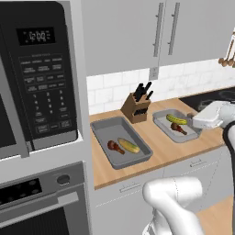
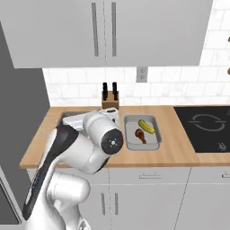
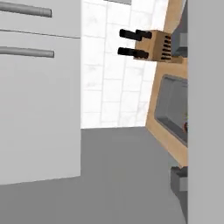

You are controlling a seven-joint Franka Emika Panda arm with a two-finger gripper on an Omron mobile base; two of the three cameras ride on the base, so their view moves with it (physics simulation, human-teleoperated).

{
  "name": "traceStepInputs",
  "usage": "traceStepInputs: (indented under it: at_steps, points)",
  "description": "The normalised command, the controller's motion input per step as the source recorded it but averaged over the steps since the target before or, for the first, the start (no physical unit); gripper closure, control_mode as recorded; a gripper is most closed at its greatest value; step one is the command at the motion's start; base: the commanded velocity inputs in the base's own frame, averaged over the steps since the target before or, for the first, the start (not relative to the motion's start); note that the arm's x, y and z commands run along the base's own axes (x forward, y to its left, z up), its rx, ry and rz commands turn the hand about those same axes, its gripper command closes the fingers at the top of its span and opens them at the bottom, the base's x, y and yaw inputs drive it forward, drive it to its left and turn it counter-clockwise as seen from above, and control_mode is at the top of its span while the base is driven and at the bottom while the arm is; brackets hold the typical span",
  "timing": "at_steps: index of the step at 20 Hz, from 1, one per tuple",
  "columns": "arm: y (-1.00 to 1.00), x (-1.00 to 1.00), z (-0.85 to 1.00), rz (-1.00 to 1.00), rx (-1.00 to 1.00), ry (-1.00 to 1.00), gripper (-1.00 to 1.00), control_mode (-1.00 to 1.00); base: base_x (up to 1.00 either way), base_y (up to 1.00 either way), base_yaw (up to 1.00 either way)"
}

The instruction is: Place one cucumber and one chicken drumstick in each tupperware on the nearby counter, to pack two identical lunches.

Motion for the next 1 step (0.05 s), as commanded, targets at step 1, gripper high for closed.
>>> traceStepInputs:
  at_steps: [1]
  points:
    - [0.0, 0.0, 0.0, 0.0, 0.0, -0.01, -1.0, -1.0, 0.0, 0.0, 0.0]
